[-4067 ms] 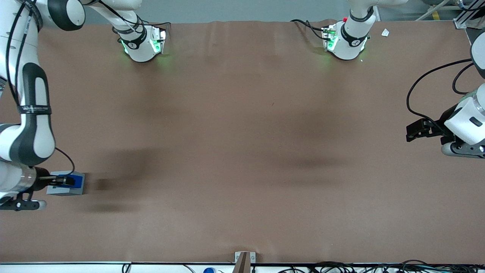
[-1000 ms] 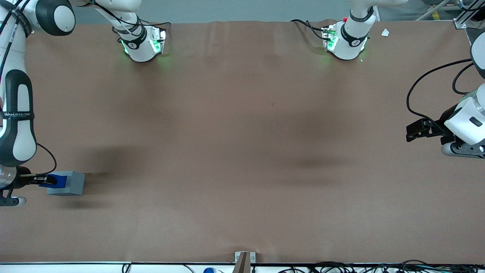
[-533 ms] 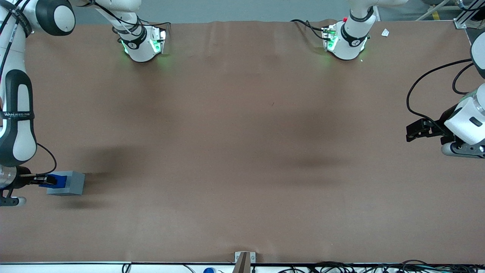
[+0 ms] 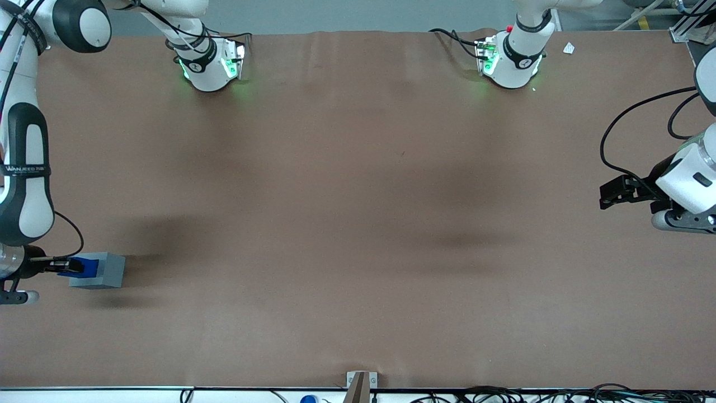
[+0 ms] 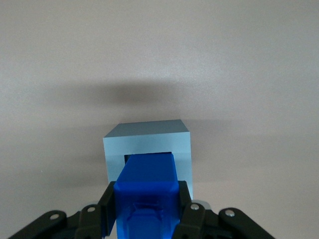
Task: Insert blue part into gray base with right arm
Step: 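Lower the blue block into the gray base's recess and press it in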
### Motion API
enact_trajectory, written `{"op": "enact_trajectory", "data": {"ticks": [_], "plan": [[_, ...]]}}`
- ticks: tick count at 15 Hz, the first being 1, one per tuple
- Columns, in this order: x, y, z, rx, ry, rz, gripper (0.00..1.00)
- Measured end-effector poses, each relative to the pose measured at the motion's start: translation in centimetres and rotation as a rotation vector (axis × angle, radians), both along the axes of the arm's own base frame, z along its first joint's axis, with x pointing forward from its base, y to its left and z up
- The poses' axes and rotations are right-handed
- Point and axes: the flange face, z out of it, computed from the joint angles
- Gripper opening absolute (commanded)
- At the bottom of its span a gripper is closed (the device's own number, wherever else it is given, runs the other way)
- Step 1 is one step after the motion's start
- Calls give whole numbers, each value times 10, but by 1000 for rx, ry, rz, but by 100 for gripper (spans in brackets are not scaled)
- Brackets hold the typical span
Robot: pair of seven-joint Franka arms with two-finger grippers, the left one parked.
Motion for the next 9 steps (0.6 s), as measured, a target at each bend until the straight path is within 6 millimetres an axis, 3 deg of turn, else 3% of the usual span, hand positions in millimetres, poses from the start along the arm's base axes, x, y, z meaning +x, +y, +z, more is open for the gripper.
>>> {"op": "enact_trajectory", "data": {"ticks": [3,5,9], "plan": [[0,2,-2,4,3,0,0],[-1,7,-15,10,18,-1,0],[-1,8,-15,12,18,-4,1]]}}
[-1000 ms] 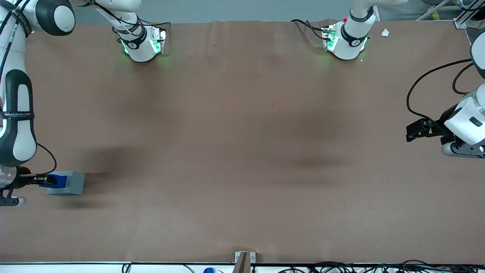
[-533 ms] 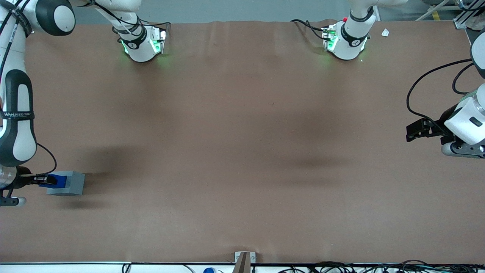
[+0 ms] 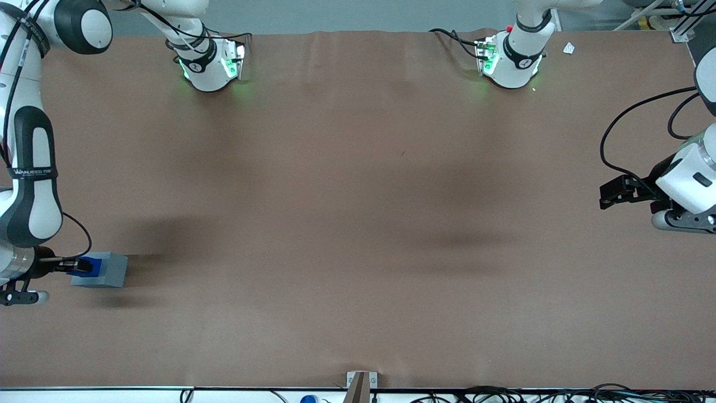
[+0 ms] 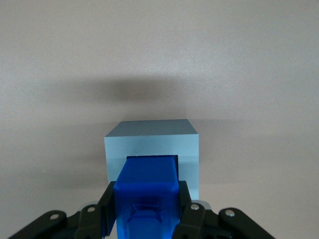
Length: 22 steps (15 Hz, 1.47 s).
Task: Insert blue part into gray base with right arm
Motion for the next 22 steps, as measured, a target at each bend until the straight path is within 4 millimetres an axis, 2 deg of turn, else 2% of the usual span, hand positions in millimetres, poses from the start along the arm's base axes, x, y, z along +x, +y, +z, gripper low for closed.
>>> {"op": "enact_trajectory", "data": {"ticks": [1,2,3,4,6,8,10,12,13,15,17,20,22], "plan": [[0,0,0,0,0,0,7],[0,0,0,0,0,0,21],[0,0,0,0,0,-1,26],[0,0,0,2,-1,-4,81],[-1,0,-3,21,-2,-22,100],[-3,0,-17,46,2,-38,100],[-4,-3,-21,49,-1,-44,100],[-1,-3,-10,46,-20,-43,100],[1,-1,4,46,-32,-39,100],[0,9,48,52,-31,-26,100],[-8,21,107,52,-41,-9,100],[-31,49,193,54,-41,25,100],[-50,72,236,58,-28,54,100]]}}
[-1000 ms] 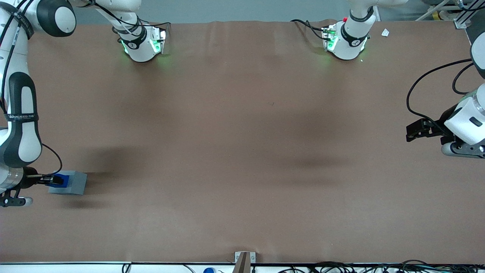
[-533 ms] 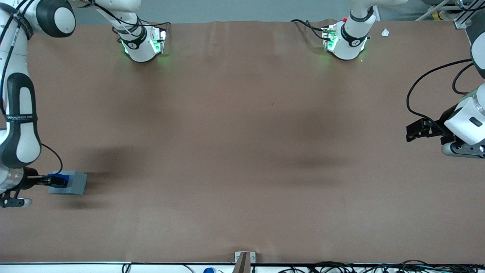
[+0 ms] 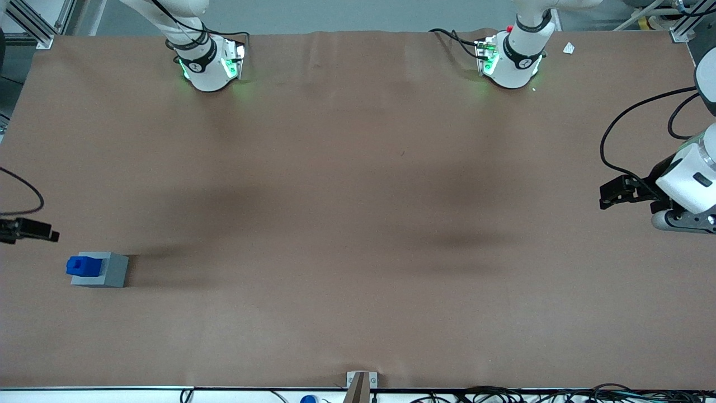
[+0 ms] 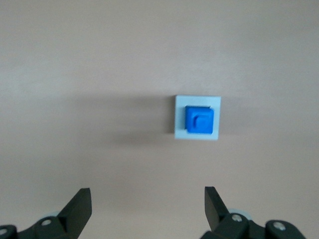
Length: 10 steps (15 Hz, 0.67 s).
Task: Insert blue part into gray base with right arm
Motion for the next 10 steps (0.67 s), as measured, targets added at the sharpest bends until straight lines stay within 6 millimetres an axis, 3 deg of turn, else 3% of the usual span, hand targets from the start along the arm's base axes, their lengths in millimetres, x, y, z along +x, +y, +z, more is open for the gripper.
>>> {"op": "enact_trajectory", "data": {"ticks": [3,6,8,10], "plan": [[-35,32,51,-12,-11,40,100],[-84,52,98,-37,-16,58,100],[-107,63,118,-43,-19,54,100],[-114,74,125,-44,-18,33,100]]}}
